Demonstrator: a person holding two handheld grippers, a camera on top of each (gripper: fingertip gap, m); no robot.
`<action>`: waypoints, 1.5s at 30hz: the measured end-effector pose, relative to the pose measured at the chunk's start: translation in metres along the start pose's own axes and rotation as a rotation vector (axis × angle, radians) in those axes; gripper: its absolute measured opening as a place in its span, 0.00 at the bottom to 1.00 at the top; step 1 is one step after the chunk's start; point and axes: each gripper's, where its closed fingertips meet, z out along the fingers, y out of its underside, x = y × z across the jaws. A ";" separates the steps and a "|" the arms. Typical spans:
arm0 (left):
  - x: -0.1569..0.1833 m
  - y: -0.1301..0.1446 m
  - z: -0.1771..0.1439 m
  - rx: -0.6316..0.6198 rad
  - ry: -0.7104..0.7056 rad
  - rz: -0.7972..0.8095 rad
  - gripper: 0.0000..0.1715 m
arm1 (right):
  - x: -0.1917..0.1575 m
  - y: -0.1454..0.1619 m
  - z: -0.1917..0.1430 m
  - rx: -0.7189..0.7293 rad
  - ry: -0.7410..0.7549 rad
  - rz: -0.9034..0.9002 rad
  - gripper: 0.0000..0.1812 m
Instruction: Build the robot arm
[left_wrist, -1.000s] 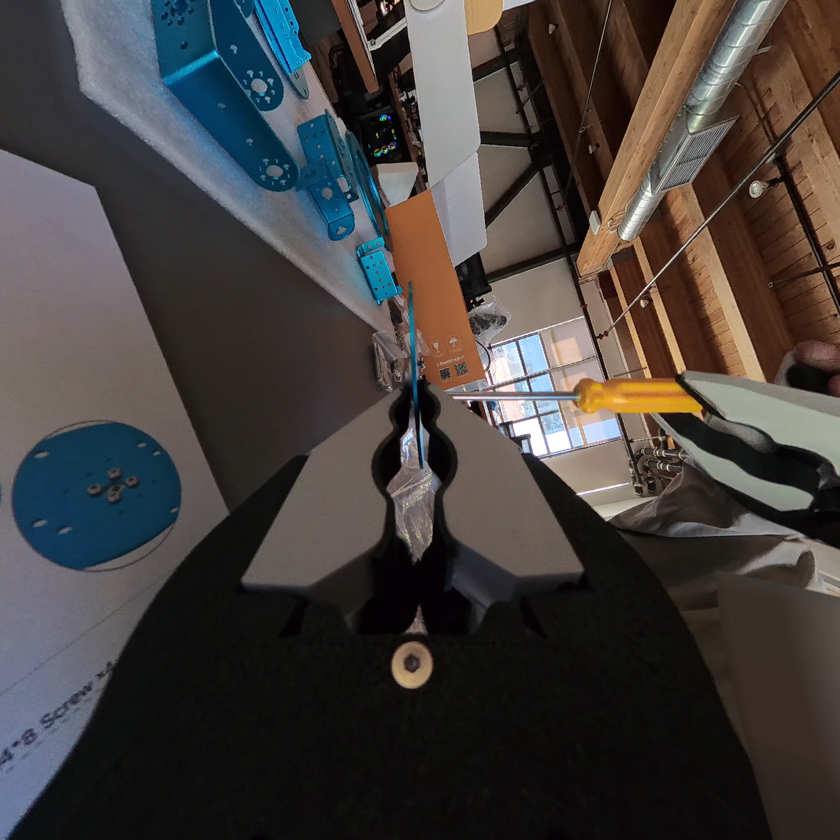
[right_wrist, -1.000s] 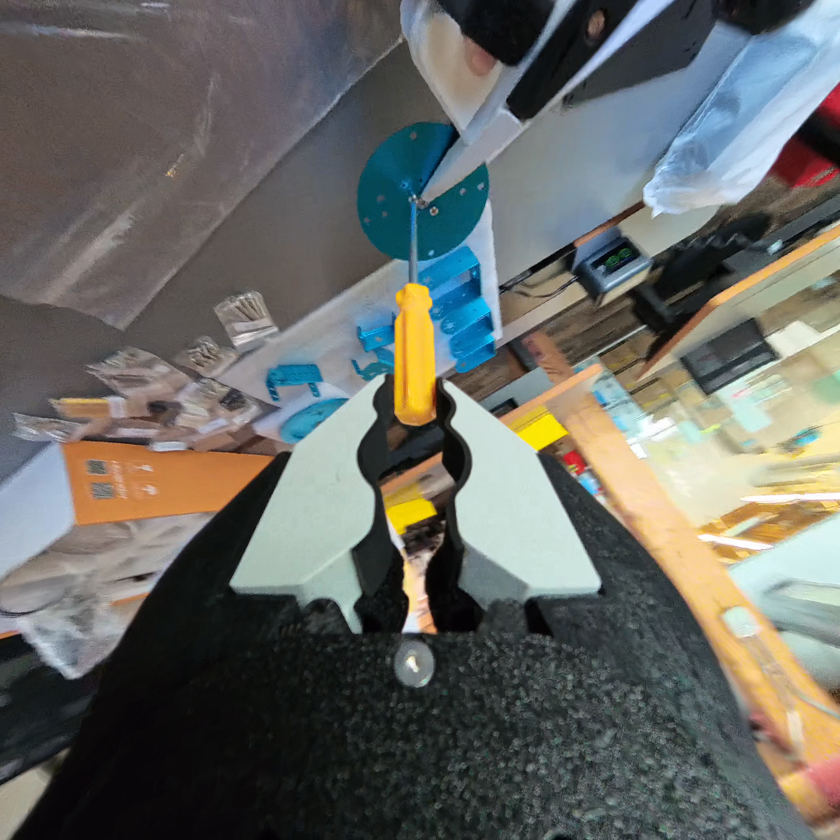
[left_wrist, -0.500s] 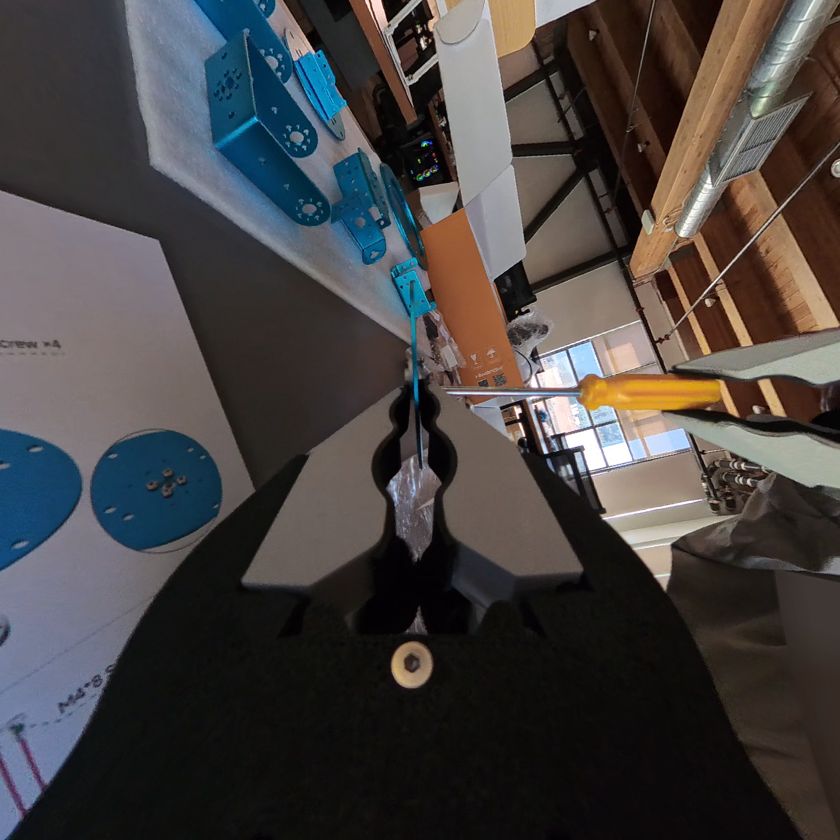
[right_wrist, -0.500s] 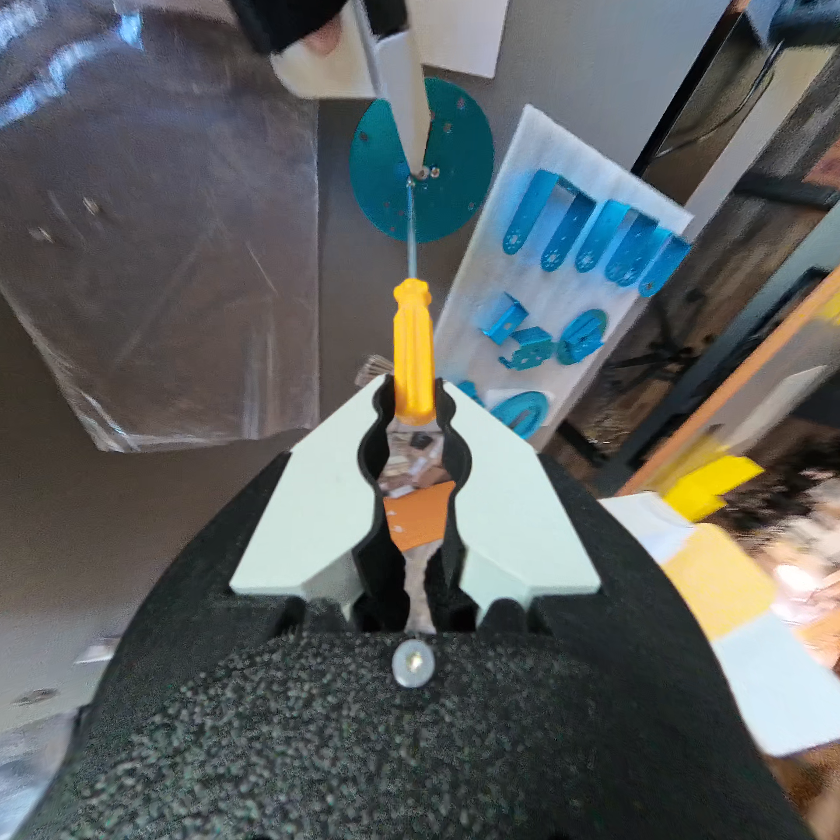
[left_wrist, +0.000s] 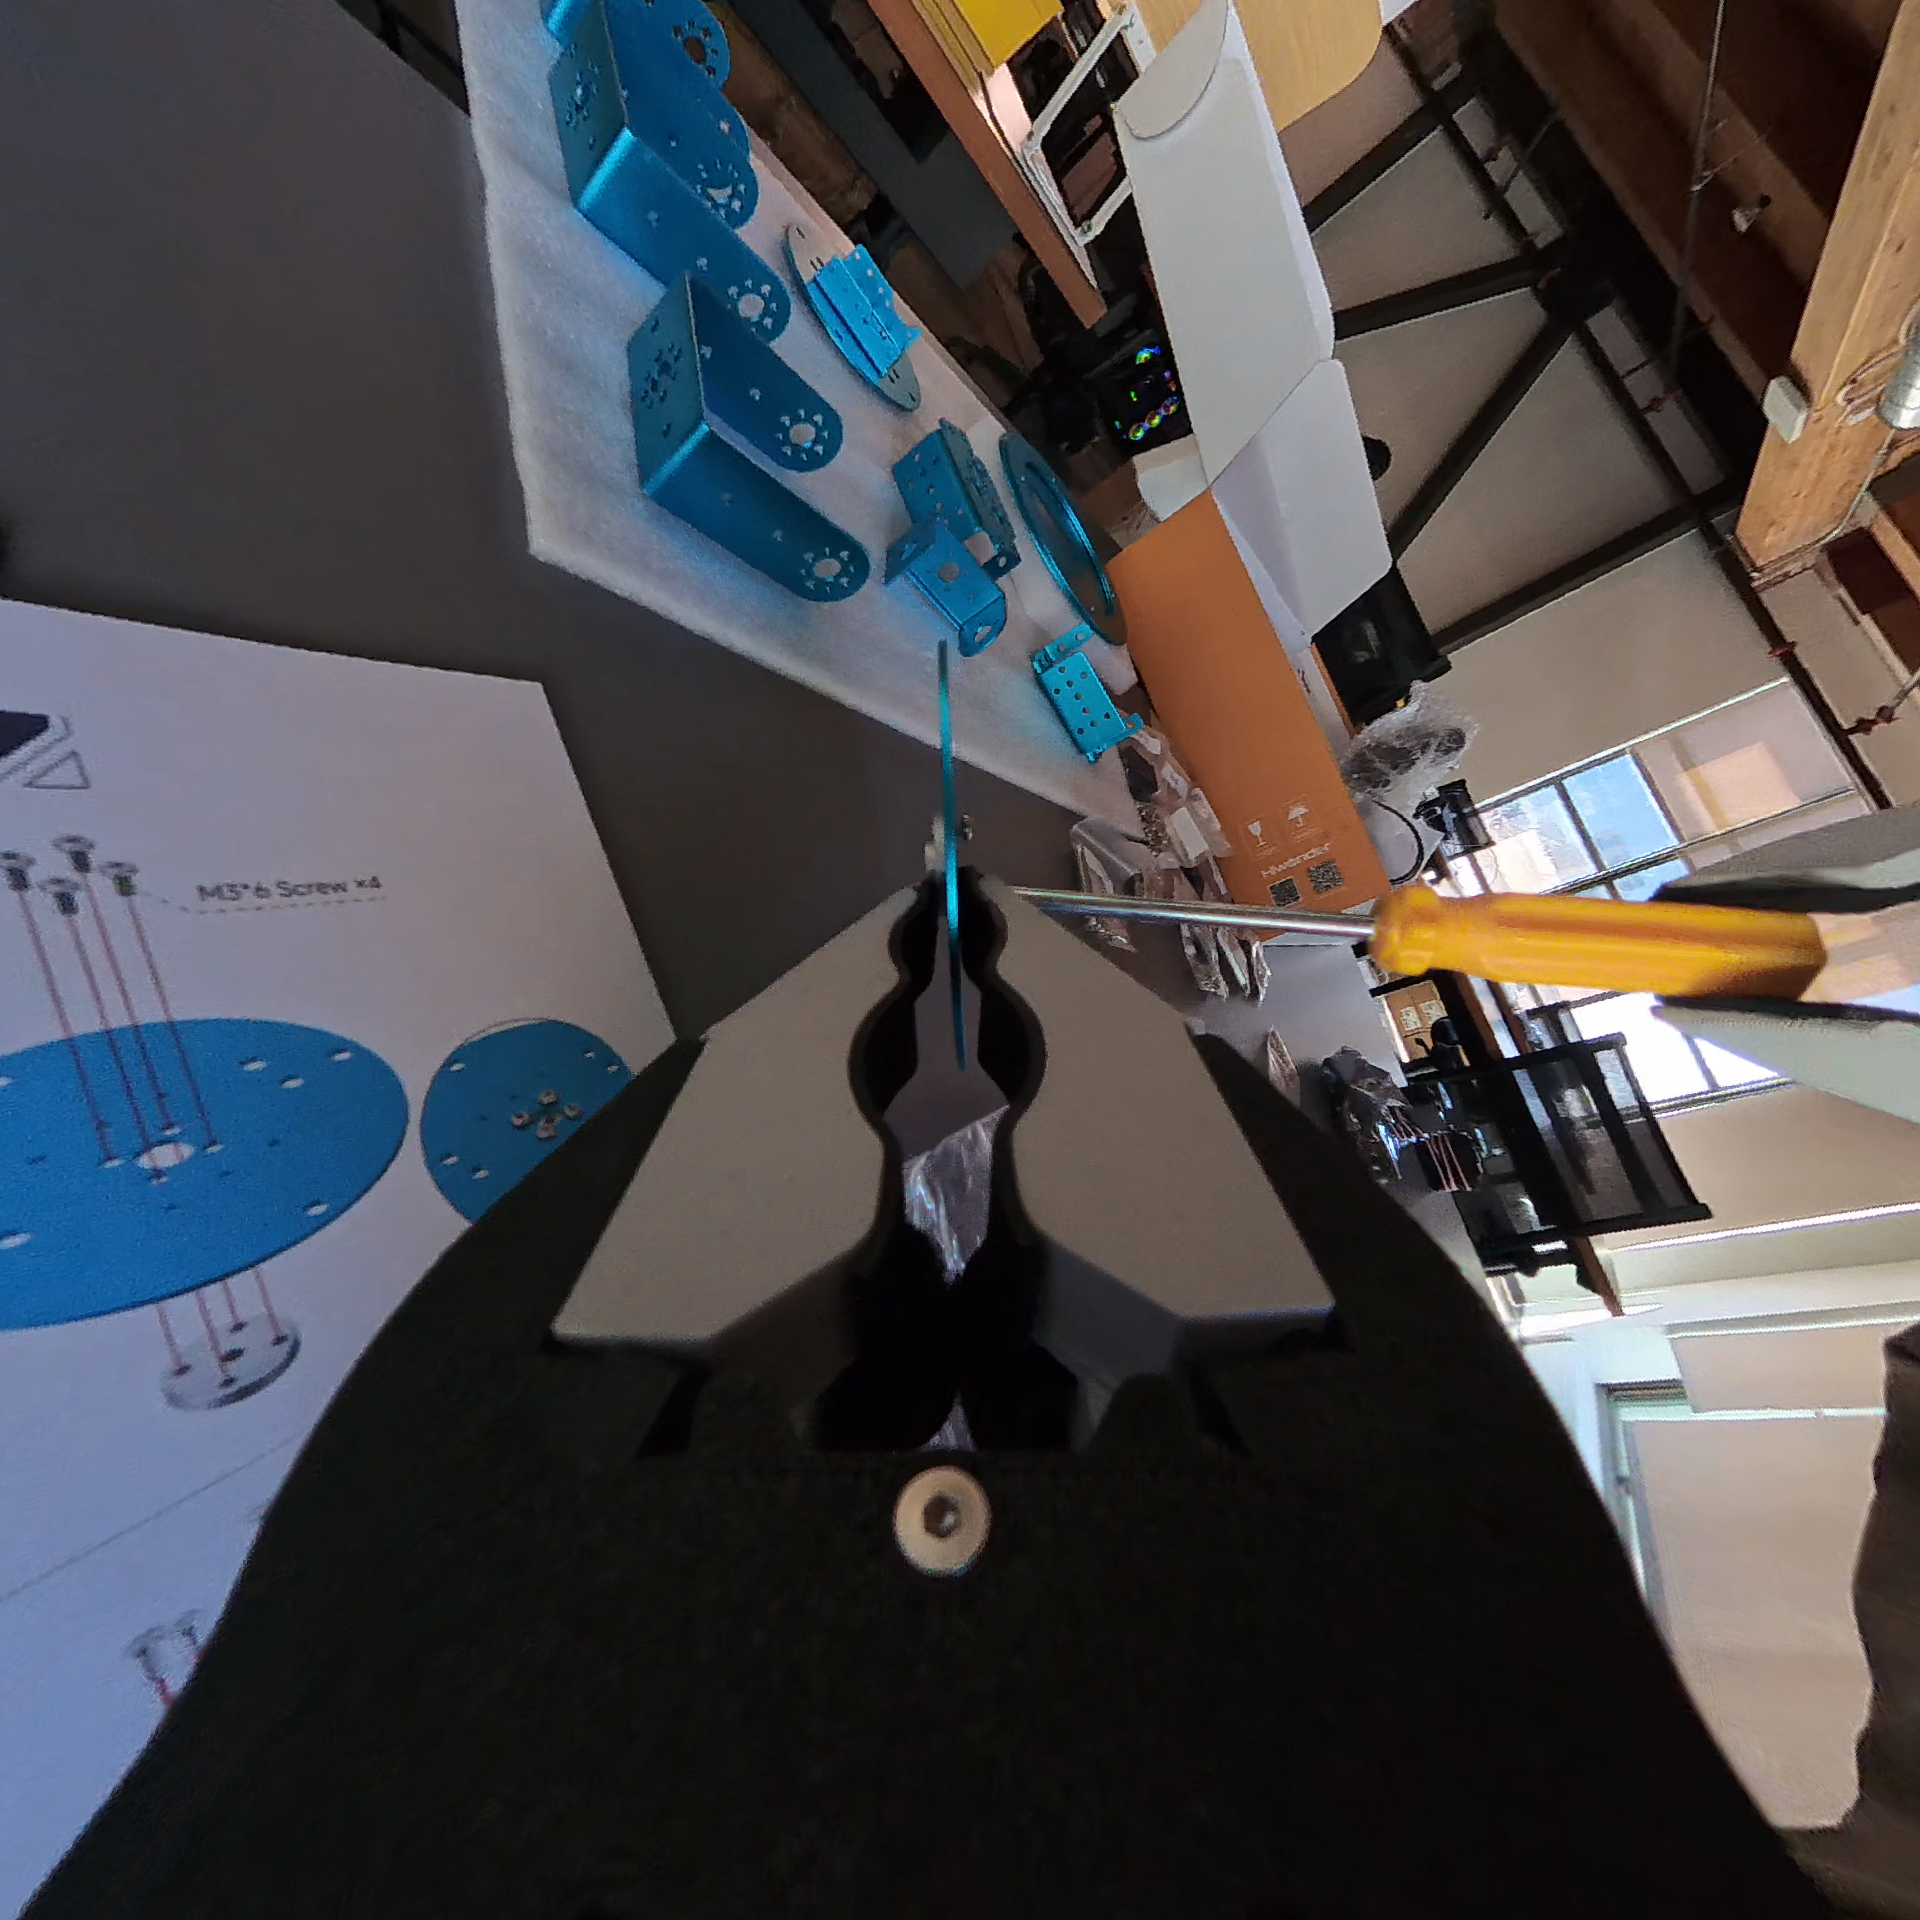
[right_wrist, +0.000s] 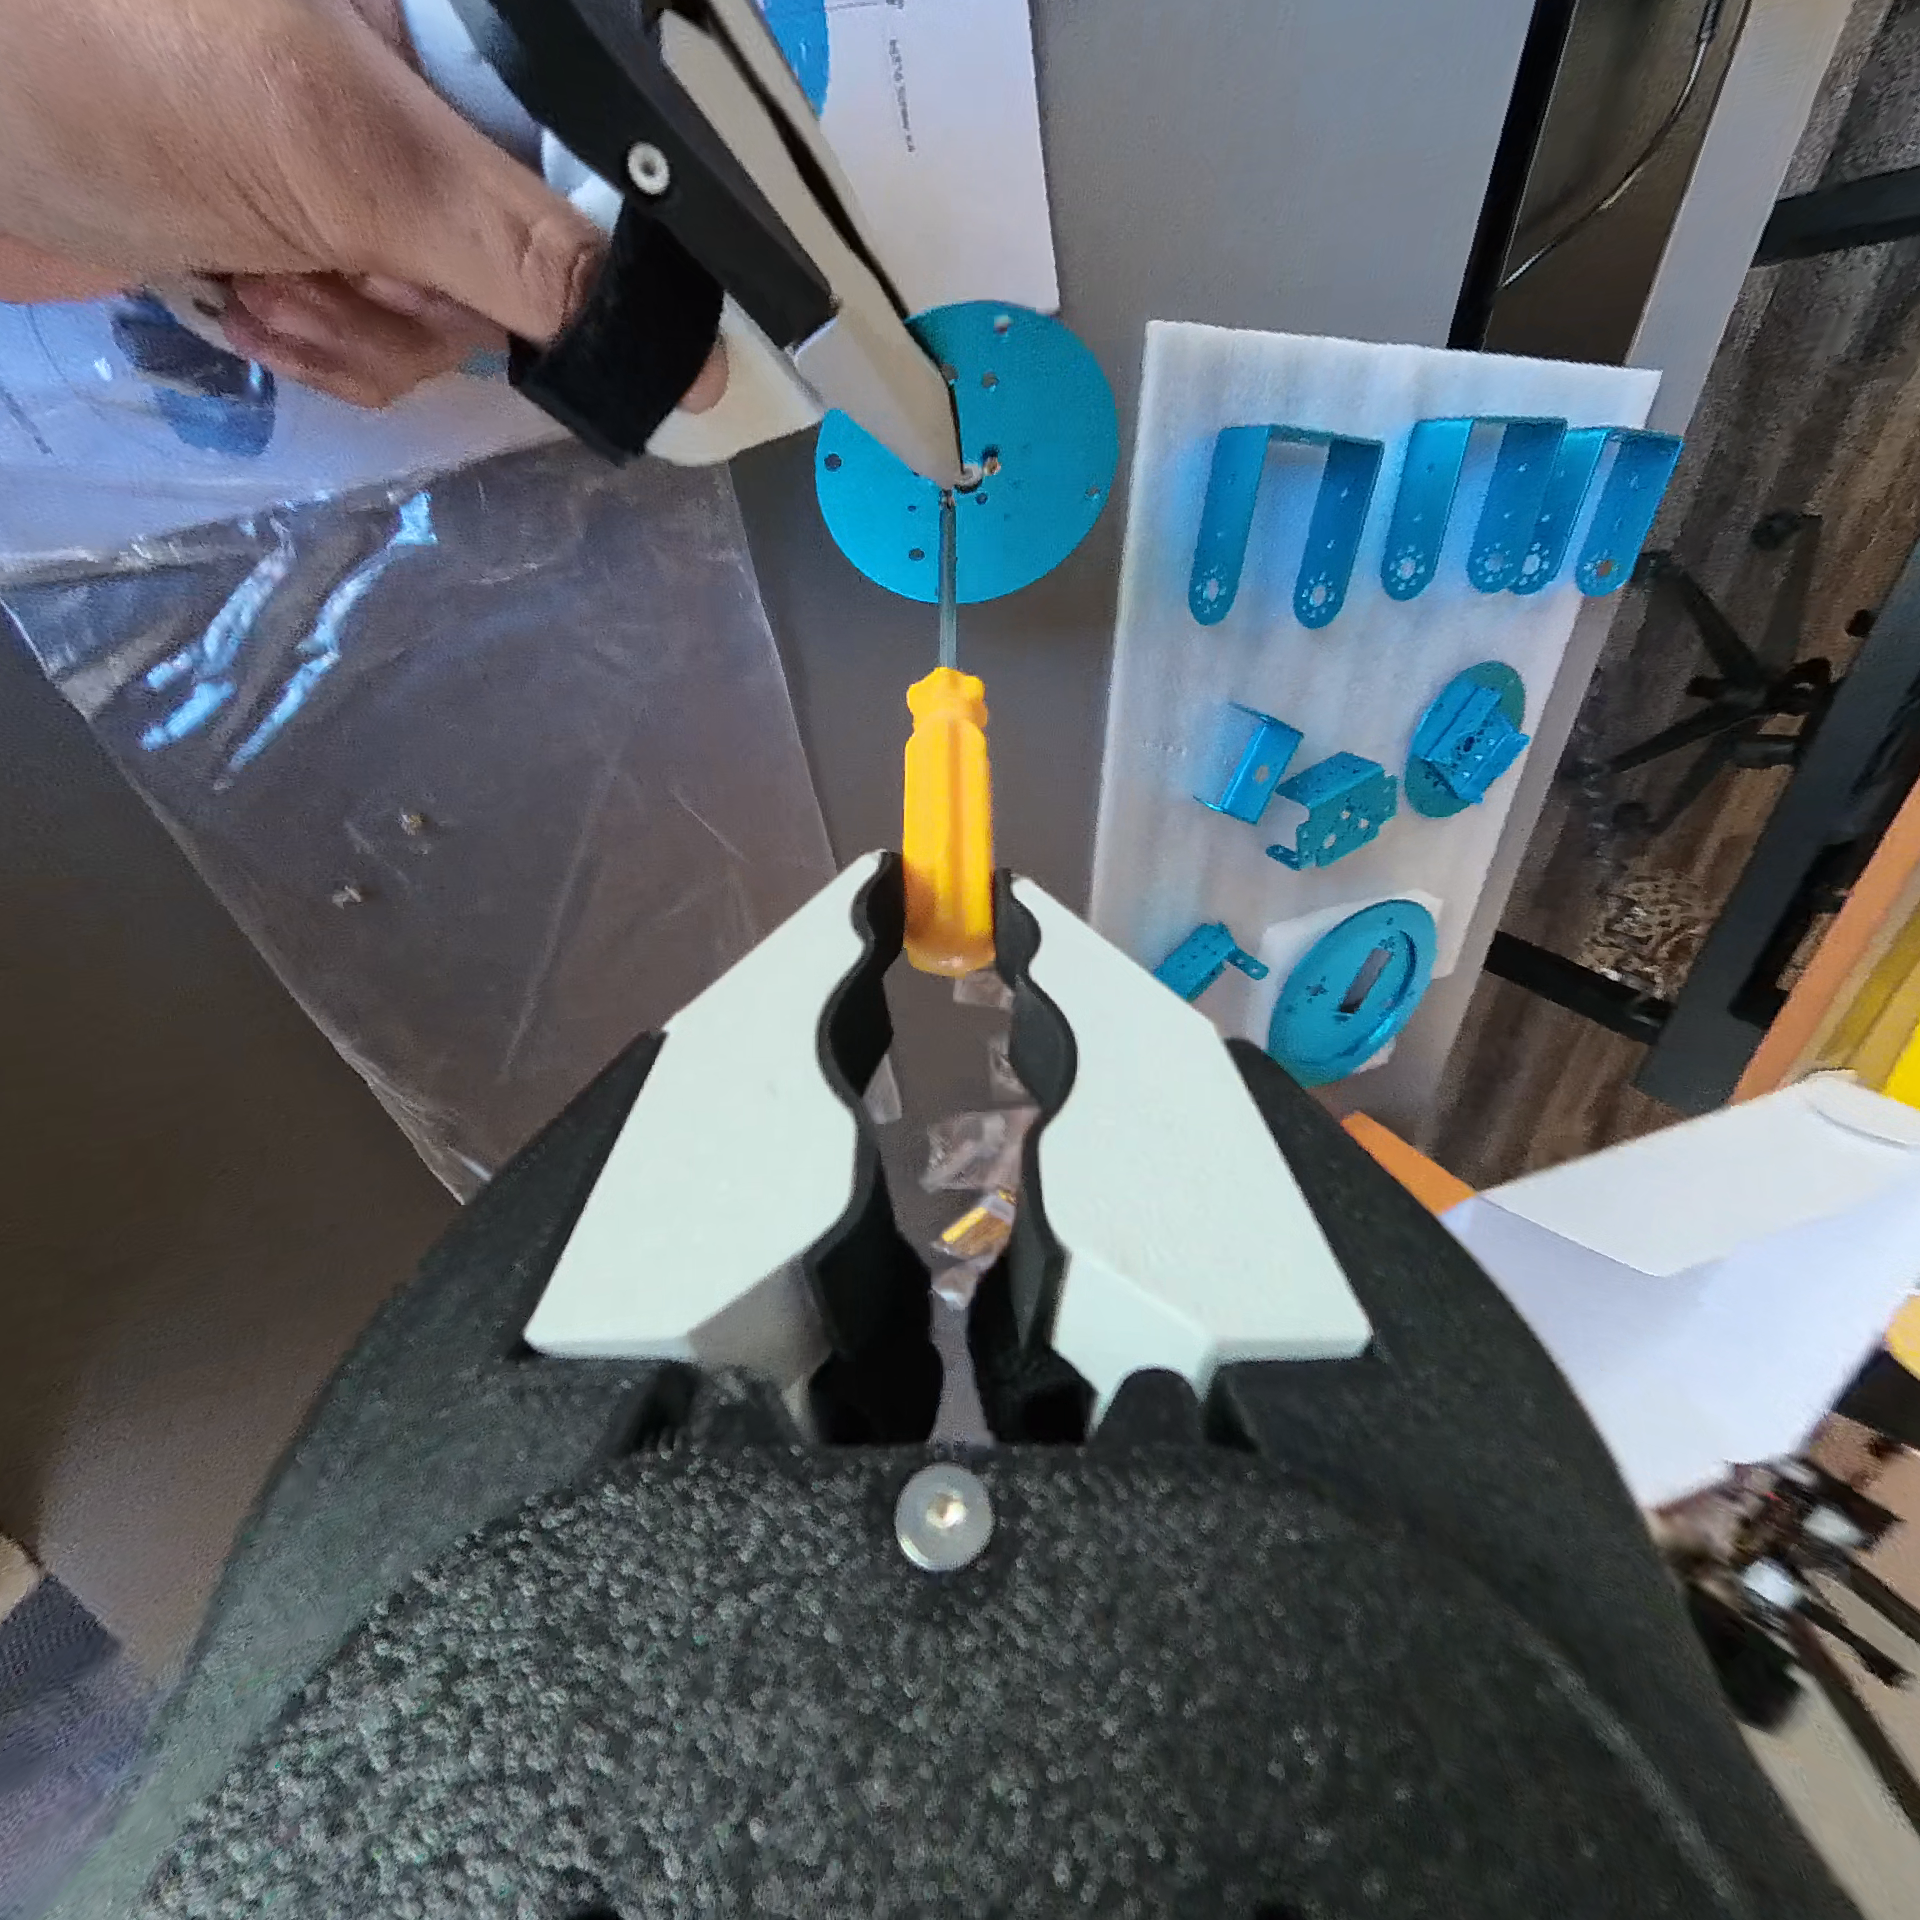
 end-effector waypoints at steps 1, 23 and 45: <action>0.000 0.000 0.000 -0.004 -0.008 0.013 0.02 | -0.002 0.002 0.002 0.027 -0.009 0.026 0.09; 0.069 -0.037 -0.032 0.282 -0.042 0.817 0.02 | -0.038 0.033 -0.018 0.800 -1.408 1.466 0.08; 0.139 -0.009 -0.108 0.518 0.105 1.055 0.02 | -0.118 0.030 -0.067 1.228 -2.346 1.404 0.08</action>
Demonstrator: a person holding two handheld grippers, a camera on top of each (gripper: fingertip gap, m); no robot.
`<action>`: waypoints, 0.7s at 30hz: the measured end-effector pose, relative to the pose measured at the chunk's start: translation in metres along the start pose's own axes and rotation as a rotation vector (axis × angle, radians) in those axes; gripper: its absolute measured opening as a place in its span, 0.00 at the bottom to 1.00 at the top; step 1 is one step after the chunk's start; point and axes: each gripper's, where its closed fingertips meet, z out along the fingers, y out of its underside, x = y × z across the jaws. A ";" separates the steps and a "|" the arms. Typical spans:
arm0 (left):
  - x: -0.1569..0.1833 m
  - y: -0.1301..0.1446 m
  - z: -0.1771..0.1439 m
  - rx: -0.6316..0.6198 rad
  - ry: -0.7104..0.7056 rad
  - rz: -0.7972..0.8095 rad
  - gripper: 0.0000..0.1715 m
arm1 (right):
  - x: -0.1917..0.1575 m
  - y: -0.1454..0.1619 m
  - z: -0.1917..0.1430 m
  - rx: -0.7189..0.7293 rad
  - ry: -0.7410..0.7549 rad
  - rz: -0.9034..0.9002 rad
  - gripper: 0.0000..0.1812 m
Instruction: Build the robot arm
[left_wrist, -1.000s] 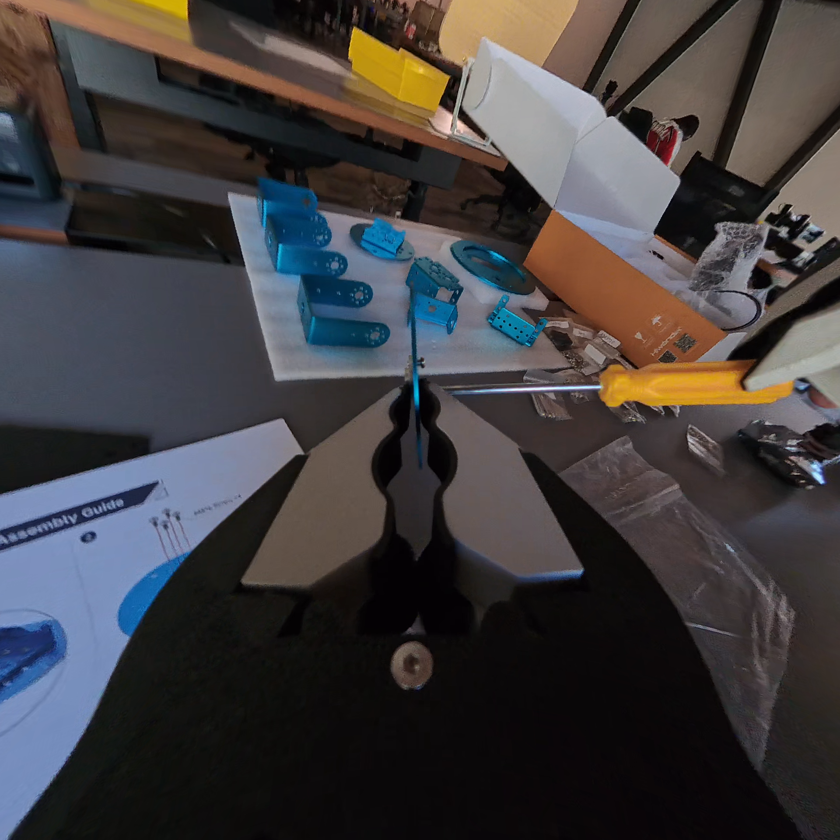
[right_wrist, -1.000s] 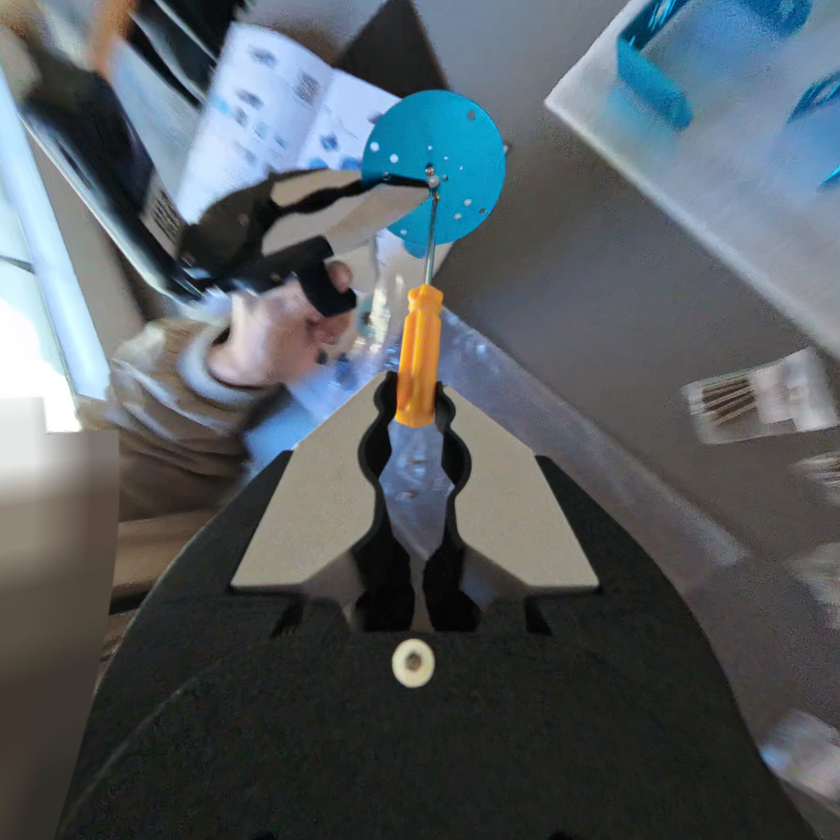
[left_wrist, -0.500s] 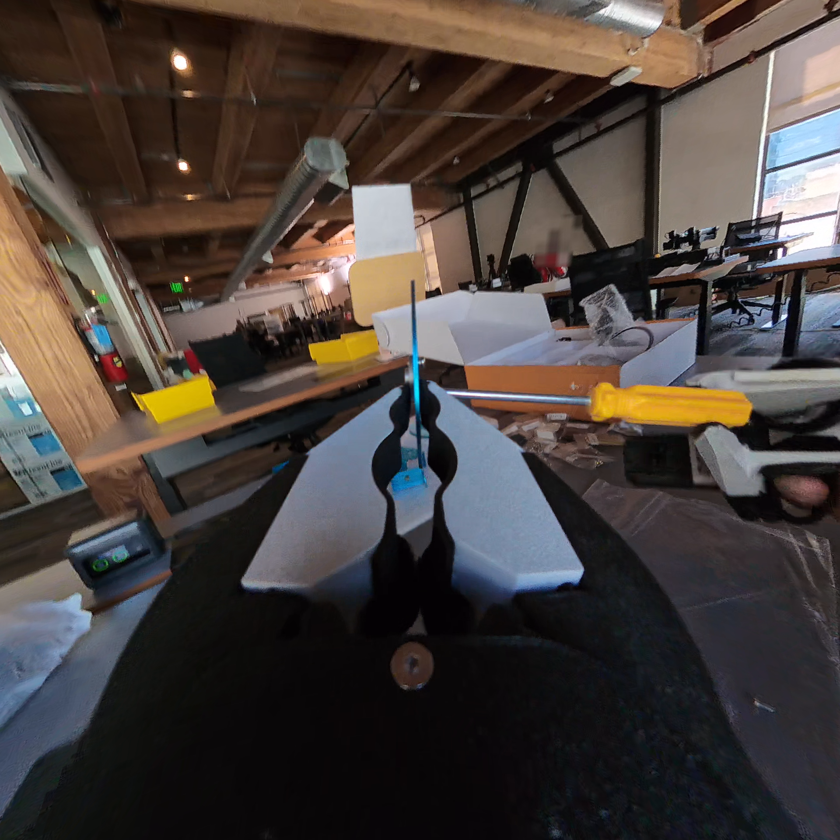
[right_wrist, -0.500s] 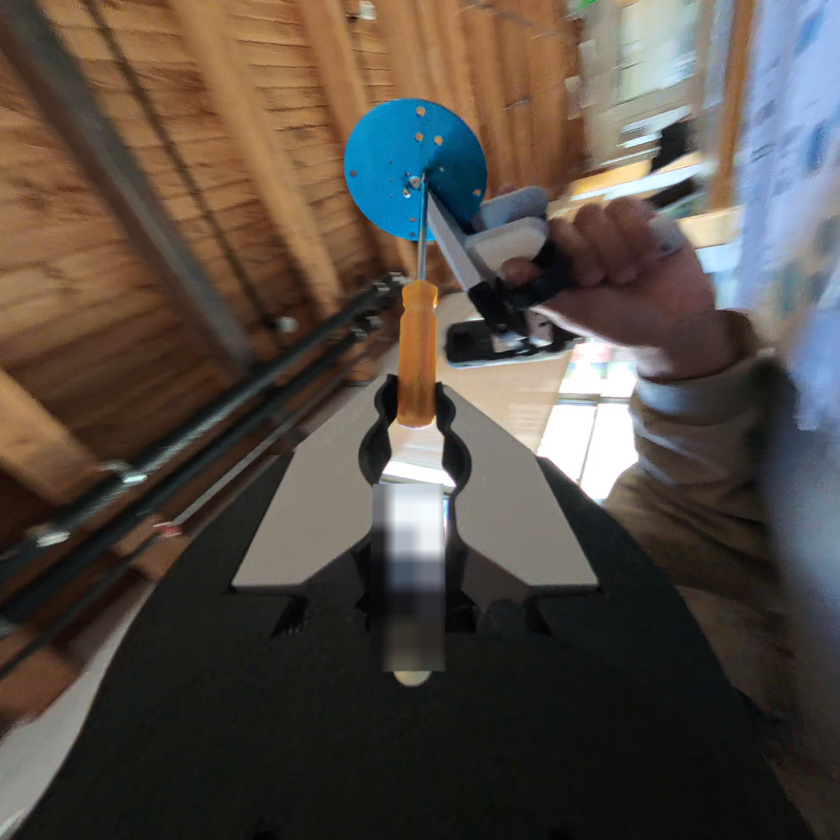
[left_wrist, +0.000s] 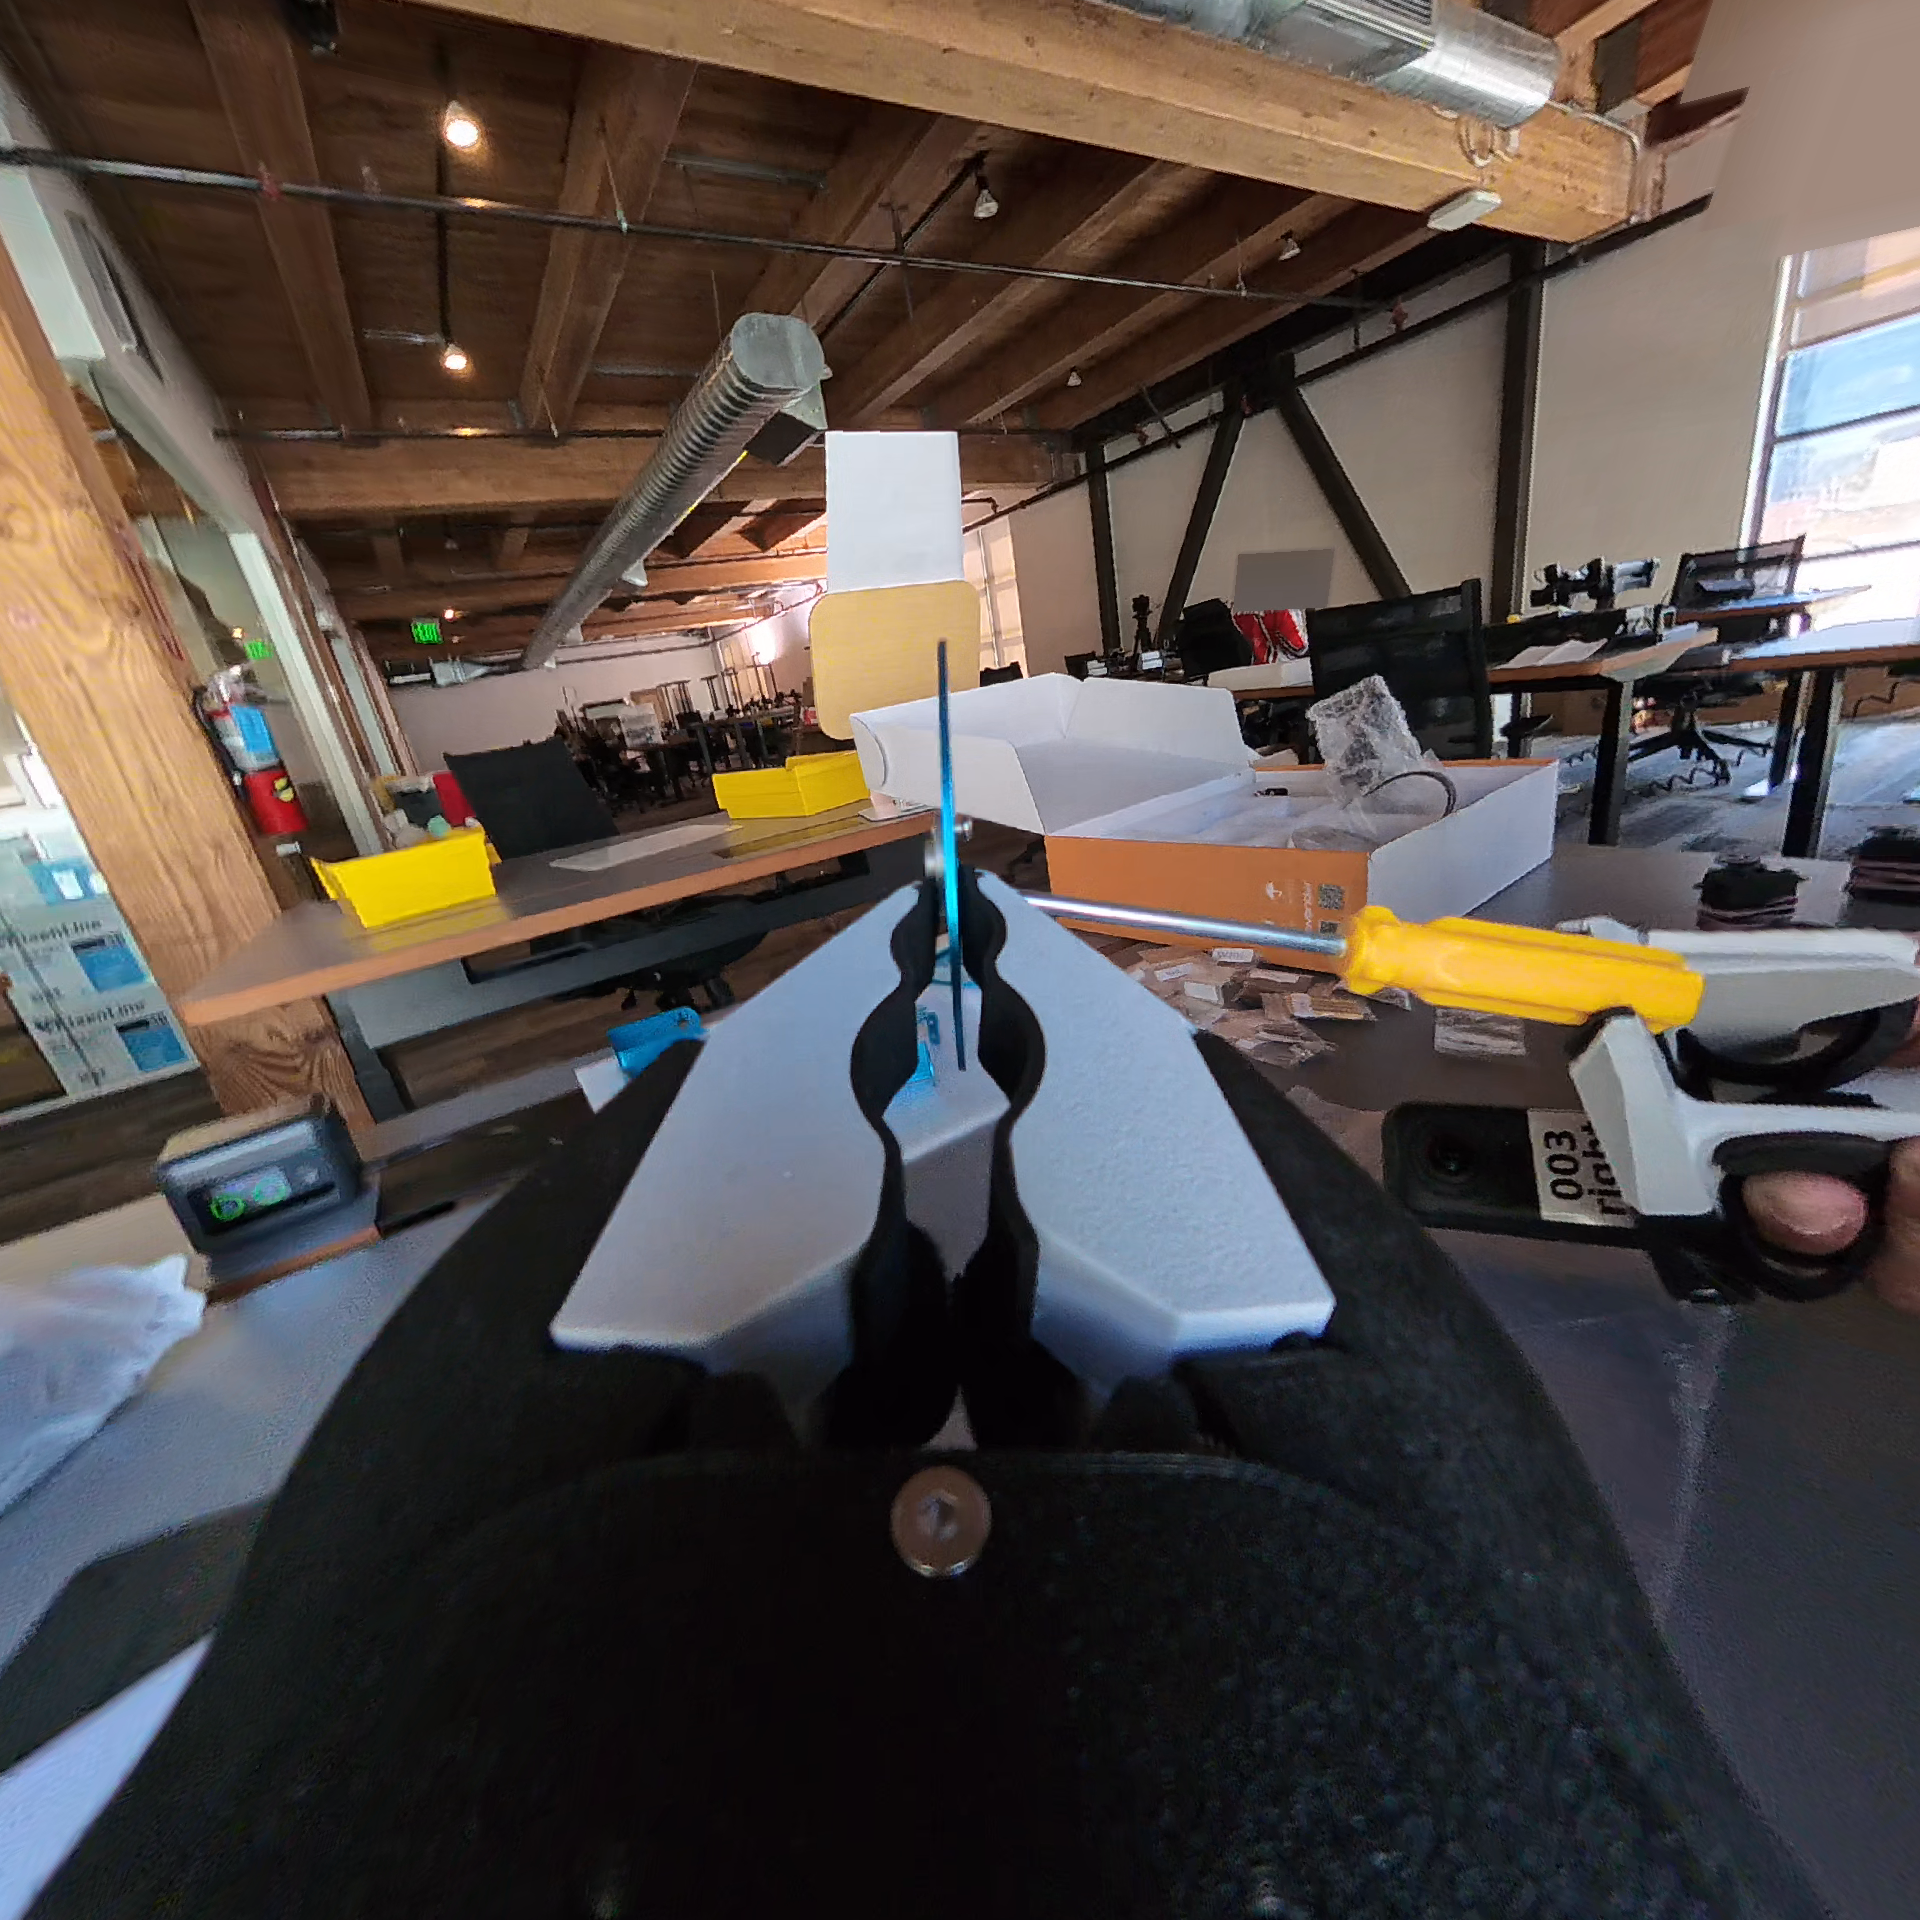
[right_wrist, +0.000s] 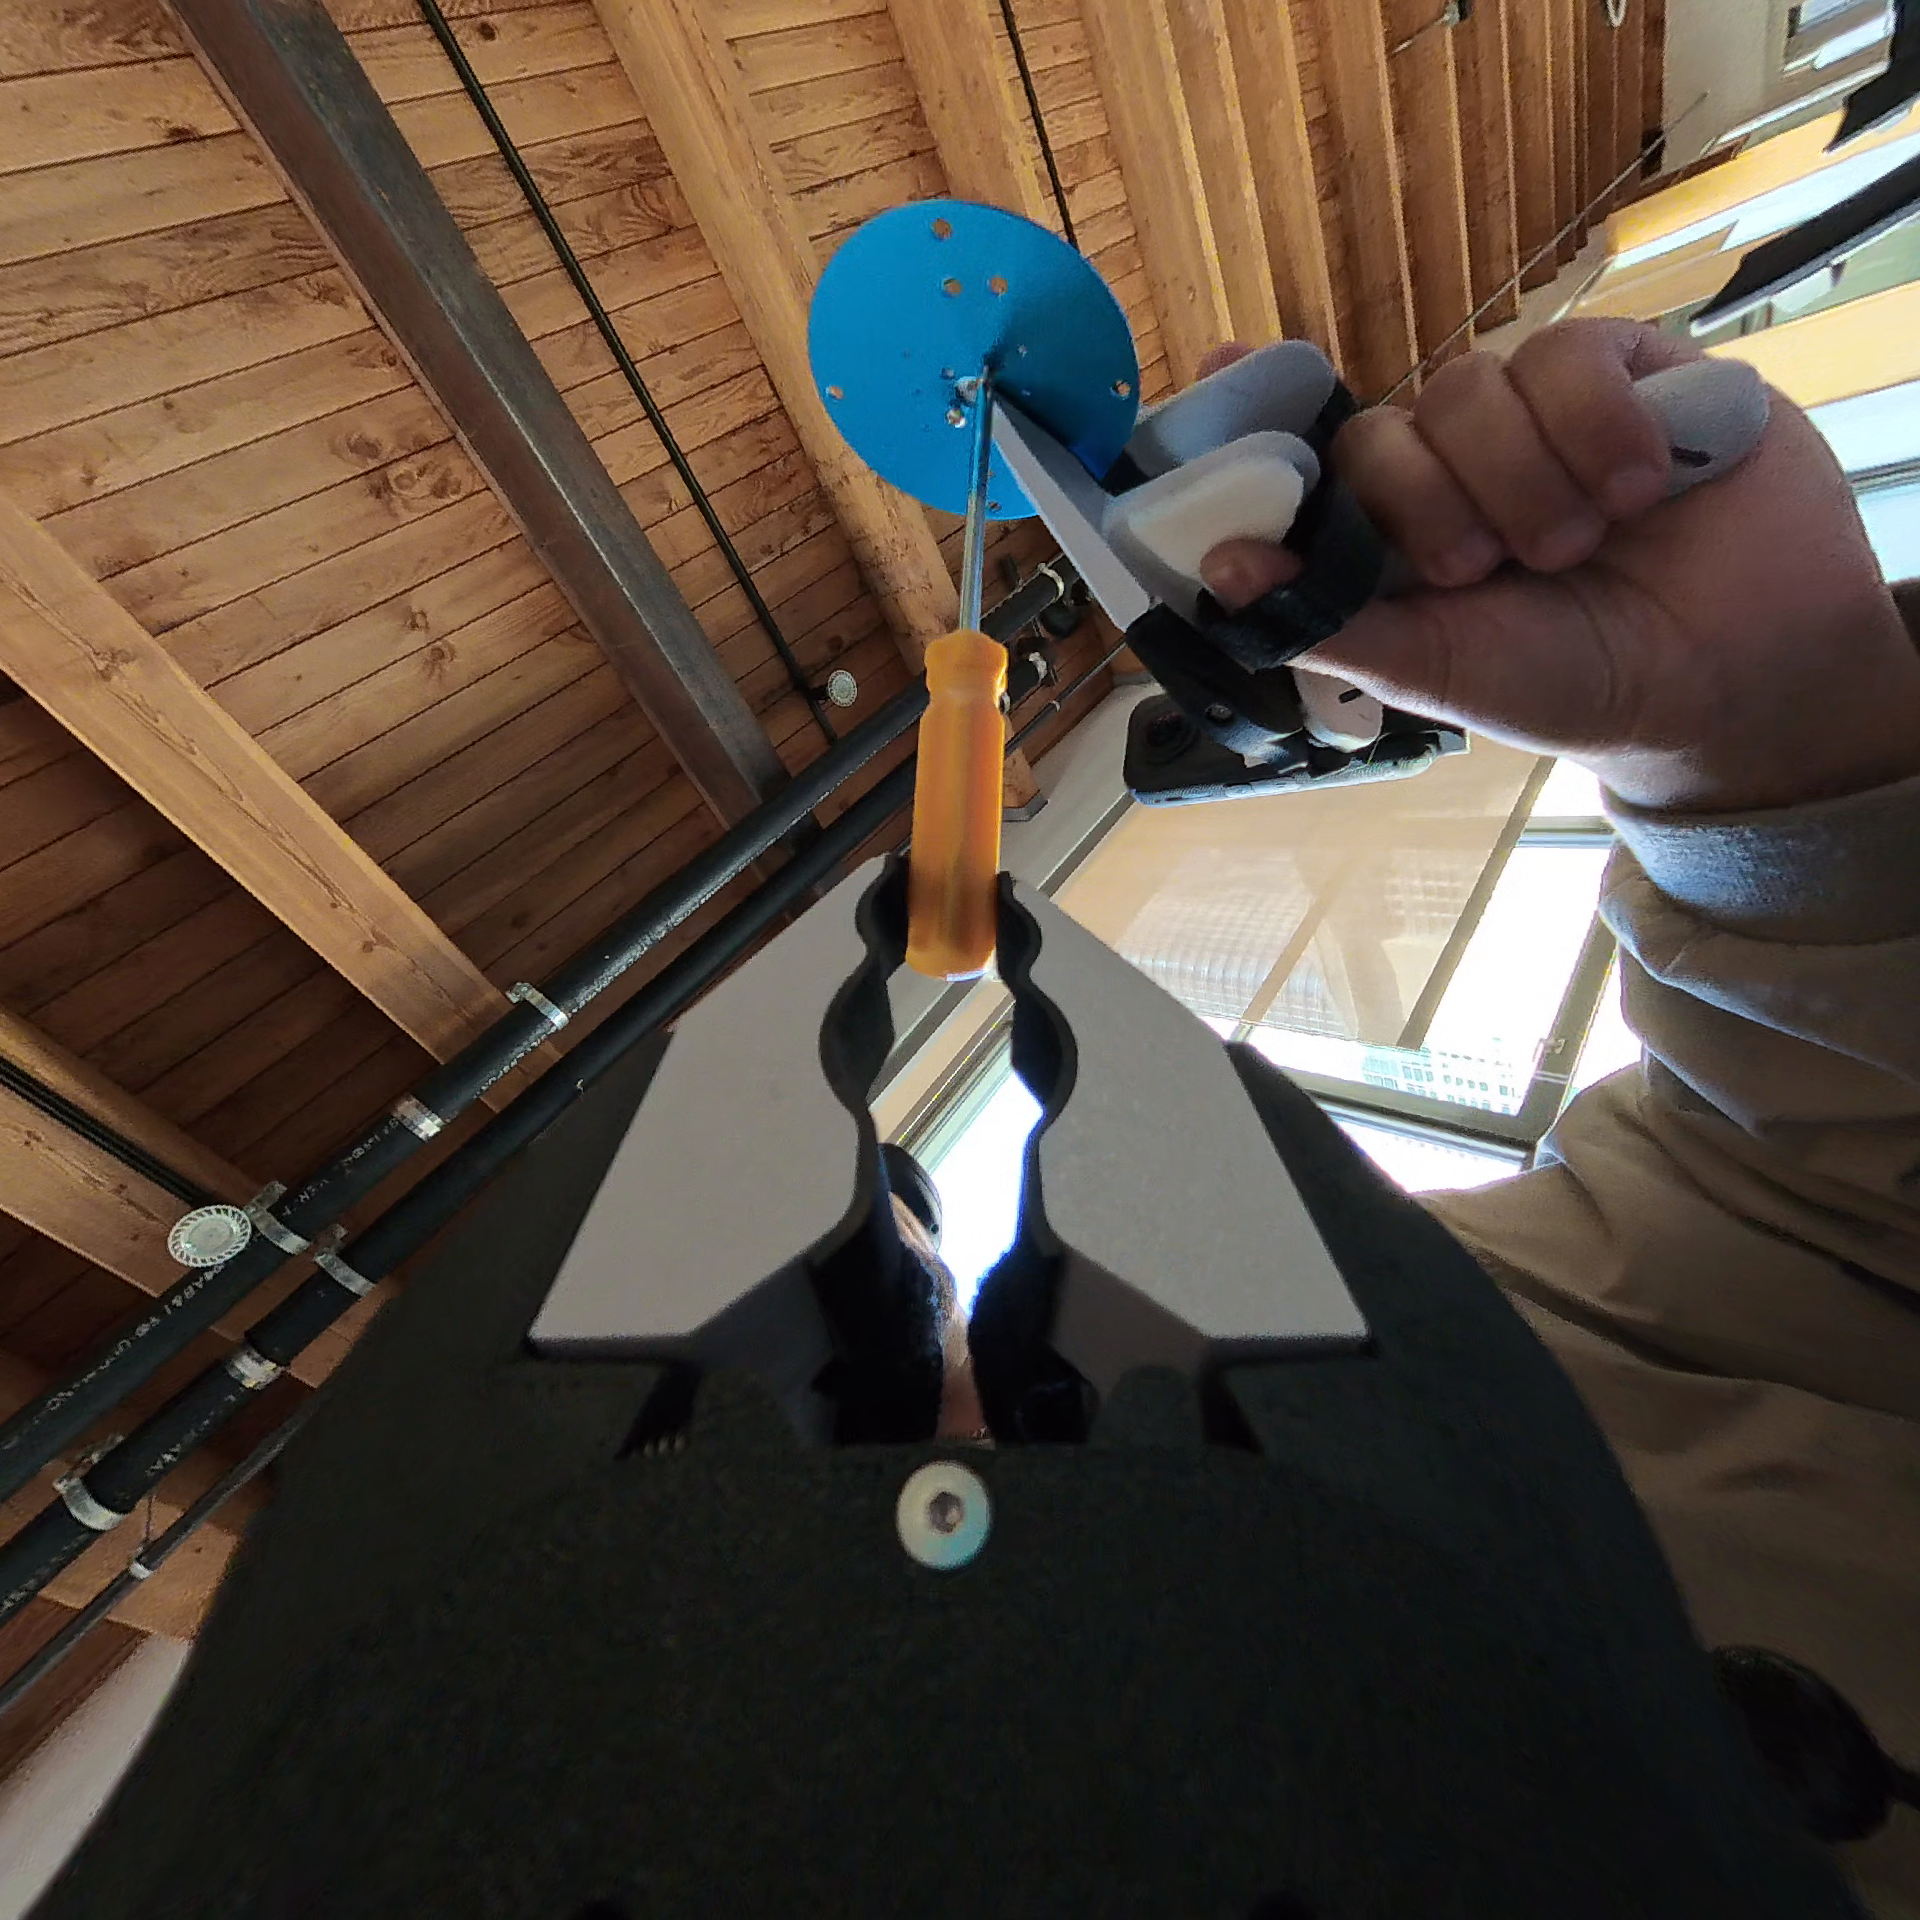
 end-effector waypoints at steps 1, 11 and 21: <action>0.001 0.001 -0.004 -0.010 -0.017 -0.029 0.02 | 0.002 0.002 0.000 -0.001 0.015 0.004 0.08; 0.018 0.056 -0.071 -0.235 -0.298 -0.314 0.02 | 0.041 -0.002 -0.031 -0.108 0.718 -0.574 0.08; 0.015 0.096 -0.081 -0.376 -0.418 -0.501 0.02 | 0.057 -0.034 -0.035 -0.198 1.013 -1.120 0.08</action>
